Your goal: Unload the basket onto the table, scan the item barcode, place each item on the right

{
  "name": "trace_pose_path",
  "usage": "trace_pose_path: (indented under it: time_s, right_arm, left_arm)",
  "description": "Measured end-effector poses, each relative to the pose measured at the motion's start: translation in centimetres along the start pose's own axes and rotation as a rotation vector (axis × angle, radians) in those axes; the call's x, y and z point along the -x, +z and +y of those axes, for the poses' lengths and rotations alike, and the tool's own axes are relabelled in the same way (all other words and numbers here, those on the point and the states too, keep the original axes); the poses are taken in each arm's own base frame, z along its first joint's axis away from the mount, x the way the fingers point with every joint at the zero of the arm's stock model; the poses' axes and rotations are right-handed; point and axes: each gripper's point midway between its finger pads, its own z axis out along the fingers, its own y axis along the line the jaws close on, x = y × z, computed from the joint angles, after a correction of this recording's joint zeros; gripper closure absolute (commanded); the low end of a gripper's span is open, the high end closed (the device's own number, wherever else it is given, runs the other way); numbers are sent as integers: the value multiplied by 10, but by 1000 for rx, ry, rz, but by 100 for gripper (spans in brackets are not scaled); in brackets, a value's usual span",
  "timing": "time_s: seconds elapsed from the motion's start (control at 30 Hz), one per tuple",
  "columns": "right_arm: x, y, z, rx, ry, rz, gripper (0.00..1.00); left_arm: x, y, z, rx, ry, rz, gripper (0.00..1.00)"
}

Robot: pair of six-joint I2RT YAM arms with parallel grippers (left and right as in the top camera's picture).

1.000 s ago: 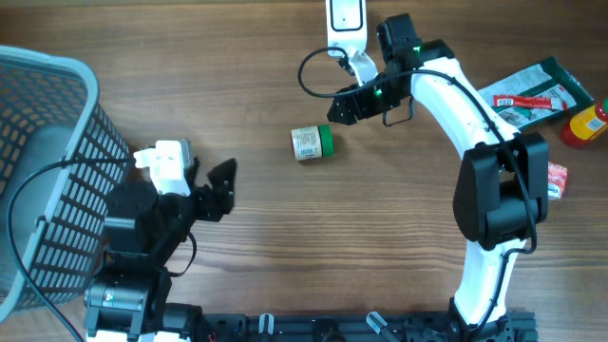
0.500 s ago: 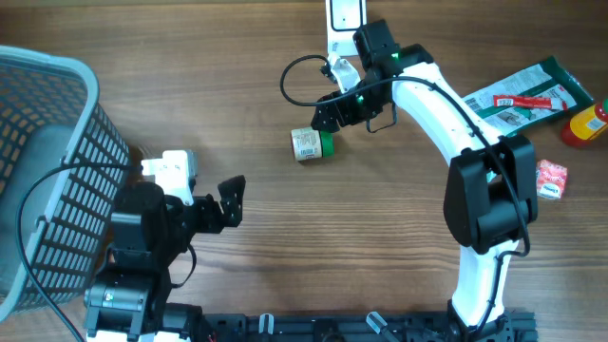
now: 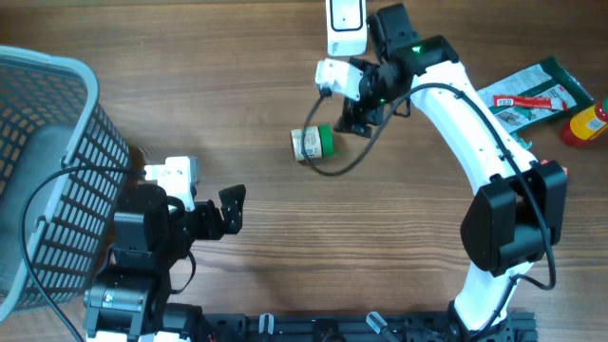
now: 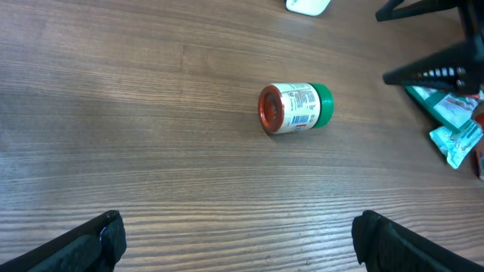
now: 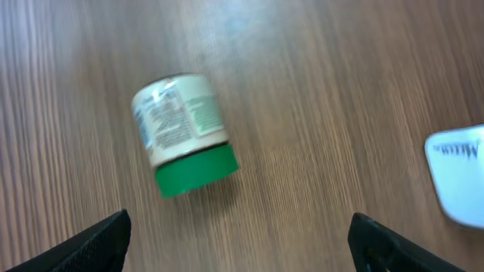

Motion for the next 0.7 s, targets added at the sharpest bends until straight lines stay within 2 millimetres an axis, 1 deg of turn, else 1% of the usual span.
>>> trace_pose_path:
  time_s: [0.03,0.07,0.13,0.23,0.3,0.37,0.43,0.47,0.5,0.63,0.7]
  right_arm:
    - [-2,0,4,15,-50,8,0]
    - [-7,0,12,51,-130,23,0]
    - [-12,-1,23,97,-233,37,0]
    - [-12,-1,25,107,-363,23,0]
    - [-7,2,32,132,-408,-27,0]
    - [-4,7,37,157,-423,-66,0]
    - [-4,17,35,168,-420,-90,0]
    - [-5,26,34,179,-412,-98,0]
    - [-6,30,33,182,-407,-98,0]
    - [-23,63,40,263,-334,-92,0]
    - [-25,70,42,280,-320,-102,0]
  left_arm:
    - [0,0,0,0,0,0,0]
    - [0,0,0,0,0,1,0]
    - [0,0,0,0,0,0,0]
    - [0,0,0,0,0,0,0]
    - [0,0,0,0,0,0,0]
    - [0,0,0,0,0,0,0]
    - [0,0,0,0,0,0,0]
    - [0,0,0,0,0,0,0]
    - [0,0,0,0,0,0,0]
    - [0,0,0,0,0,0,0]
    - [0,0,0,0,0,0,0]
